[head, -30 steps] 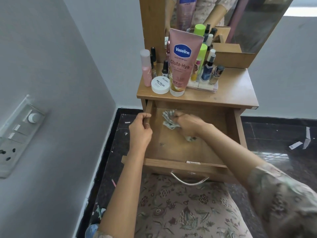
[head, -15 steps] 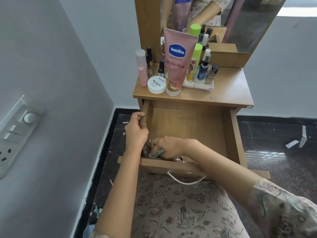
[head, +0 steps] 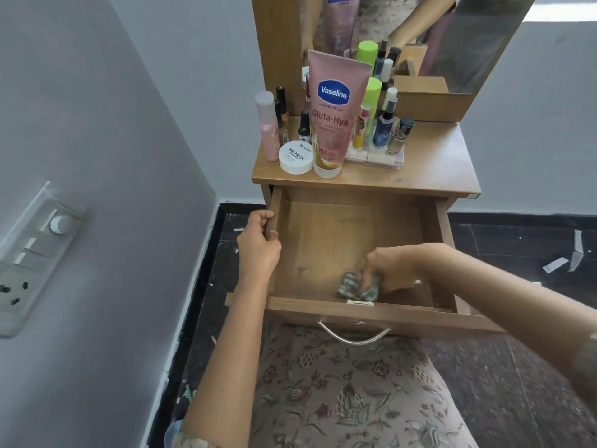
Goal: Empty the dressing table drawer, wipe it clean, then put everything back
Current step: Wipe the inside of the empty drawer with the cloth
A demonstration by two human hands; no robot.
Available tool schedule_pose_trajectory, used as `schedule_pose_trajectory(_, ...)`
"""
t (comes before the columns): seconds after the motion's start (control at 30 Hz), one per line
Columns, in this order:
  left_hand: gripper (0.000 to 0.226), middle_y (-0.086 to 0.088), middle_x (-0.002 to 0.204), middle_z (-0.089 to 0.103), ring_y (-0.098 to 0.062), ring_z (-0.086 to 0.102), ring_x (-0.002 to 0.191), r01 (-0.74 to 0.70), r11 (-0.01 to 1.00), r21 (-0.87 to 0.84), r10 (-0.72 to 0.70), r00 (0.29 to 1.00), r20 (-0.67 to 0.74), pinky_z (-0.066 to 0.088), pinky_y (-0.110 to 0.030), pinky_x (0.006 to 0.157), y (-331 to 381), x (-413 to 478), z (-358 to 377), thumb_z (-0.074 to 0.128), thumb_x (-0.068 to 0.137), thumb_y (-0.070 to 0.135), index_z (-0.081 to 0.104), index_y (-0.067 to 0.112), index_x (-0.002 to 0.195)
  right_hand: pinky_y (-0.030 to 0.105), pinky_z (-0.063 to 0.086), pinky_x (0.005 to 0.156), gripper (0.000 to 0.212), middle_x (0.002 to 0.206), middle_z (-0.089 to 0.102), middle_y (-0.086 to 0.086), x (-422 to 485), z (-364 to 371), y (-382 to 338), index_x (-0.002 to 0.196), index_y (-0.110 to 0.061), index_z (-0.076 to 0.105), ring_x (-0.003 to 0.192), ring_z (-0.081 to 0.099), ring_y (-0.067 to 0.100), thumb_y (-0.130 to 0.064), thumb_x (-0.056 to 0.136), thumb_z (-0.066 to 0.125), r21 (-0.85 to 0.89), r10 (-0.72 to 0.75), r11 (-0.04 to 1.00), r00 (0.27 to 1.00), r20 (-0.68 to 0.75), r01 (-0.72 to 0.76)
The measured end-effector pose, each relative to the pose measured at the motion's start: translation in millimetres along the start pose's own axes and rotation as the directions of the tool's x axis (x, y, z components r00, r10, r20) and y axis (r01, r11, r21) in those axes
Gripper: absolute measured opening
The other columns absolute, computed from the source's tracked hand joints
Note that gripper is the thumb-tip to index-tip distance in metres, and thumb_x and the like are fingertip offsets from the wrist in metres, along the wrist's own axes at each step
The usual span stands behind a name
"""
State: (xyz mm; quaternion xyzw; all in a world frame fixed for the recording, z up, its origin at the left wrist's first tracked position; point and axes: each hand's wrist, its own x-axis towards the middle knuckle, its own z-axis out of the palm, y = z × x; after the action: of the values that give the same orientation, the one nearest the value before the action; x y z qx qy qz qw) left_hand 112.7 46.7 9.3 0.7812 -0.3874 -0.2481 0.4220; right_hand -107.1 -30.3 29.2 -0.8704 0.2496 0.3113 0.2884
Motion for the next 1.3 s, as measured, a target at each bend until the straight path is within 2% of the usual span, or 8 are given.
schedule_pose_trajectory(0.2,0.033,-0.002,0.123,0.058,-0.004,0.050,0.104,0.004,1.000,0.004,-0.004,1.000,-0.001,0.036,-0.012,0.084,-2,1,0,0.049,0.094,-0.001,0.054,0.013,0.124,0.006,0.047,0.053,0.042,0.110,0.069,-0.001,-33,-8,12,0.115,-0.024,0.070,0.074,0.058,0.014,0.001,0.088,0.050,-0.184,0.215,0.965,0.967,0.138,-0.188)
schedule_pose_trajectory(0.4,0.032,-0.001,0.121,0.059,-0.010,0.054,0.109,0.004,1.000,-0.012,-0.004,1.000,-0.001,0.039,-0.017,0.086,-2,1,2,0.049,0.095,0.001,0.054,0.013,0.124,0.033,0.043,0.092,0.027,0.123,0.060,0.002,-26,2,-3,0.119,-0.014,0.061,0.112,0.057,0.023,-0.018,0.094,0.053,-0.643,0.416,0.720,0.903,0.102,-0.259)
schedule_pose_trajectory(0.63,0.032,-0.003,0.121,0.059,-0.008,0.053,0.106,-0.004,1.000,-0.005,0.004,1.000,-0.003,0.038,-0.016,0.086,-3,2,2,0.049,0.094,-0.001,0.054,0.012,0.124,0.028,0.027,0.079,0.017,0.126,0.060,0.001,-16,9,0,0.101,-0.016,0.064,0.118,0.054,0.023,-0.016,0.098,0.047,-0.773,0.409,0.537,0.906,-0.111,-0.338)
schedule_pose_trajectory(0.8,0.033,-0.005,0.122,0.058,-0.006,0.051,0.103,-0.002,1.000,-0.011,0.002,1.000,-0.003,0.038,-0.016,0.085,0,1,1,0.049,0.094,-0.001,0.053,0.011,0.124,0.018,0.028,0.077,0.025,0.107,0.057,0.011,-13,-6,24,0.117,-0.005,0.060,0.112,0.048,0.026,-0.010,0.096,0.048,-0.712,0.359,0.535,0.885,-0.295,-0.454)
schedule_pose_trajectory(0.9,0.033,-0.005,0.123,0.058,-0.007,0.051,0.104,0.000,1.000,-0.017,0.000,1.000,0.000,0.038,-0.016,0.086,0,1,1,0.049,0.094,-0.002,0.053,0.011,0.124,0.033,0.037,0.087,0.032,0.129,0.054,0.010,-13,-8,33,0.124,-0.013,0.060,0.117,0.046,0.030,-0.019,0.098,0.044,-0.668,0.375,0.445,0.801,-0.466,-0.597)
schedule_pose_trajectory(1.03,0.032,-0.005,0.123,0.058,-0.010,0.053,0.108,0.005,1.000,-0.019,-0.005,1.000,-0.002,0.040,-0.017,0.088,0,2,1,0.049,0.094,-0.001,0.054,0.012,0.124,0.034,0.050,0.061,0.015,0.093,0.067,0.017,-16,2,26,0.080,-0.007,0.075,0.080,0.060,0.036,-0.017,0.068,0.075,-0.402,0.291,0.631,0.683,-0.670,-0.664)
schedule_pose_trajectory(1.17,0.034,-0.005,0.124,0.058,-0.008,0.052,0.107,0.009,1.000,-0.016,-0.009,1.000,0.000,0.039,-0.017,0.088,0,2,2,0.049,0.094,-0.002,0.053,0.012,0.124,0.042,0.042,0.088,0.033,0.130,0.047,0.018,-4,11,31,0.119,-0.004,0.059,0.112,0.046,0.036,-0.014,0.092,0.043,-0.130,0.464,0.708,0.596,-0.655,-0.694)
schedule_pose_trajectory(1.3,0.032,-0.002,0.123,0.058,-0.009,0.054,0.111,0.002,1.000,-0.020,-0.002,1.000,0.001,0.039,-0.015,0.085,0,1,0,0.048,0.094,-0.001,0.054,0.012,0.123,0.047,0.040,0.098,0.062,0.147,0.026,0.024,23,3,35,0.145,0.006,0.018,0.131,0.036,0.040,-0.019,0.096,0.047,0.362,0.780,0.609,0.449,-0.436,-0.706)
